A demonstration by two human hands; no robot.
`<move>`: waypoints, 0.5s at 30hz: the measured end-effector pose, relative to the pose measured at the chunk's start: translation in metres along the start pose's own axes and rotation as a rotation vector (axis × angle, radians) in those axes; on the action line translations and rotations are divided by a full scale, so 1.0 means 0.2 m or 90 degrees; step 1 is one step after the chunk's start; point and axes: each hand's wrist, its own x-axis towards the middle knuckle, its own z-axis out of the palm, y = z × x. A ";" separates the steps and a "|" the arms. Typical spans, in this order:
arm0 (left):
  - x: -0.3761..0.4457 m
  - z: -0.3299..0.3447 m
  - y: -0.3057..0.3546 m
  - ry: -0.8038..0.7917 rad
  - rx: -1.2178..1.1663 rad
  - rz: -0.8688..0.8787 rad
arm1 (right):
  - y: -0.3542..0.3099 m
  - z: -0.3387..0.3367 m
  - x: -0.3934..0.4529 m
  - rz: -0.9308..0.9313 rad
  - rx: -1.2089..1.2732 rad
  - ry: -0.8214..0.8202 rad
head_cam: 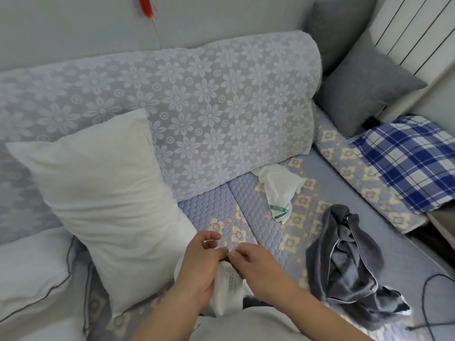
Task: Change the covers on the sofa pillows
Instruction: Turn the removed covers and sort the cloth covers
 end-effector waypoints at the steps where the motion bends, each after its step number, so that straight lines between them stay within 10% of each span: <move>1: 0.00 0.00 -0.01 0.009 -0.009 -0.015 | 0.00 0.00 0.00 0.020 0.013 0.013; 8: -0.10 0.12 0.00 -0.067 -0.038 -0.198 | -0.05 -0.03 0.01 -0.008 0.018 0.123; 15: -0.09 0.21 0.03 -0.094 0.015 -0.127 | -0.03 -0.08 -0.04 -0.042 -0.017 0.115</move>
